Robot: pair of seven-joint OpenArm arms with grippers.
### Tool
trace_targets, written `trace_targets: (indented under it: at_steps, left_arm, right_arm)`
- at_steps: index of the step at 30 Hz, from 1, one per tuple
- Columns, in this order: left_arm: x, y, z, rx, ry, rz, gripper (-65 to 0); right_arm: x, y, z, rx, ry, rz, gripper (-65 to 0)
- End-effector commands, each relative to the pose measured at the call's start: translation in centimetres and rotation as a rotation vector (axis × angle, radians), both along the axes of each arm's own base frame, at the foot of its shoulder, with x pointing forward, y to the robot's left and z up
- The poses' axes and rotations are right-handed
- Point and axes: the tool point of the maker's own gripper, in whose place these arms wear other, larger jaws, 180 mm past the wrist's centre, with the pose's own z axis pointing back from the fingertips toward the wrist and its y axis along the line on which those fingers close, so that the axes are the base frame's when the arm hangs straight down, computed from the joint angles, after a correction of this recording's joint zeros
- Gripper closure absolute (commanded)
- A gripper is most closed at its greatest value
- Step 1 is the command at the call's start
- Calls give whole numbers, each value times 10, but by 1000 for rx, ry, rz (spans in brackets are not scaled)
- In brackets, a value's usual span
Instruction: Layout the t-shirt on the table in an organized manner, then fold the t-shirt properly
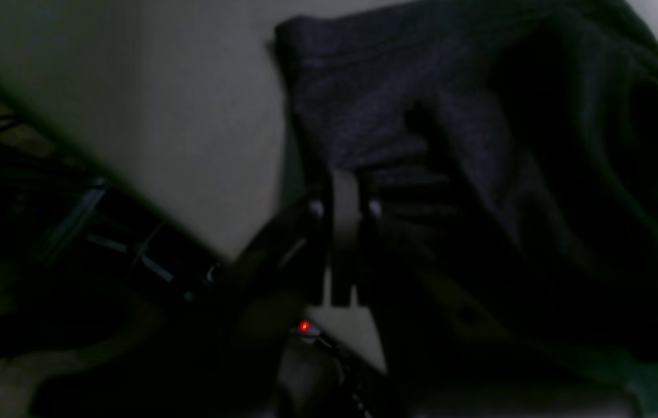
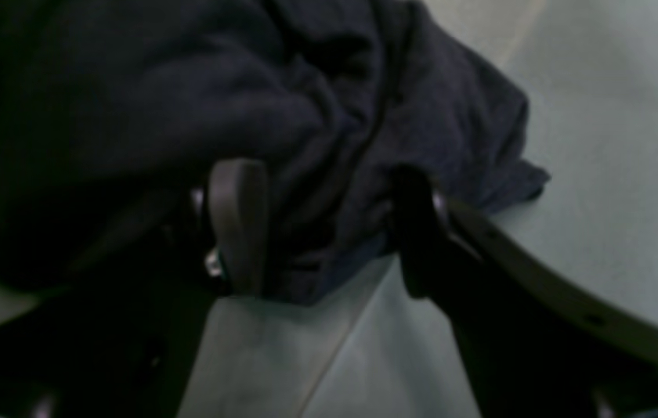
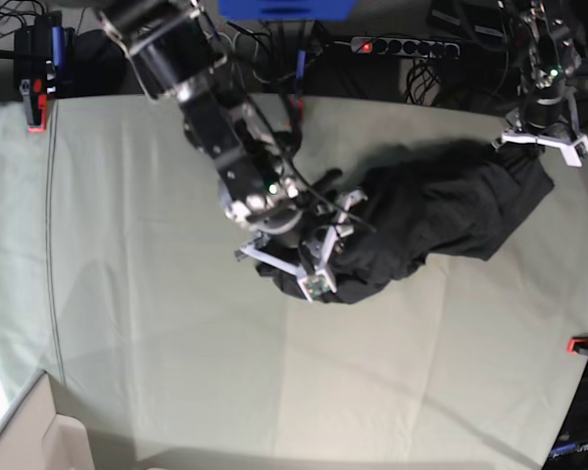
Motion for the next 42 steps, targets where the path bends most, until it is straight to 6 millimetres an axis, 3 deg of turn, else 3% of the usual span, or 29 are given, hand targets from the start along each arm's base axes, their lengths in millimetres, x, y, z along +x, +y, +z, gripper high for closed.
trace_targets:
  at_steps: [1, 3, 6, 10, 11, 17, 21, 23, 26, 31, 35, 39, 42]
  left_arm:
    - [5, 9, 11, 35, -31, 2, -2]
    - [5, 9, 12, 35, -33, 2, -2]
    - [5, 10, 12, 39, -34, 4, -2]
    - [1, 24, 17, 52, -43, 46, -2]
    - [0, 26, 18, 55, -44, 52, -2]
    - [-2, 36, 22, 68, -51, 74, -2]
    - [2, 38, 33, 77, -78, 79, -2]
    - [6, 36, 39, 83, -96, 72, -2]
    - [9, 35, 42, 84, -106, 68, -2]
    - [10, 35, 42, 84, -107, 68, -2]
    - [7, 35, 39, 82, -97, 70, -2]
    - [5, 33, 37, 75, -91, 70, -2]
    - [4, 28, 36, 65, -93, 74, -2]
  right_arm:
    - [14, 5, 15, 19, -48, -1, -347]
    - [18, 0, 15, 7, -59, -2, -336]
    - [23, -14, 14, -10, -79, -12, -252]
    - [31, -56, 7, -2, -51, -150, -28]
    - [31, -67, 4, 1, -41, -186, 0]
    - [24, -133, 2, 1, -40, -361, 0]
    - [11, -169, 30, 20, -118, -462, 0]
    - [2, -171, 44, 27, -150, -467, 0]
    - [-13, -144, 58, 56, -176, -401, 0]
    - [-37, -56, 58, 119, -144, -175, -12]
    - [-51, 13, 55, 183, -99, -45, -138]
    - [-58, 60, 46, 196, -62, 57, -250]
    - [-62, 81, 35, 181, -33, 114, -293]
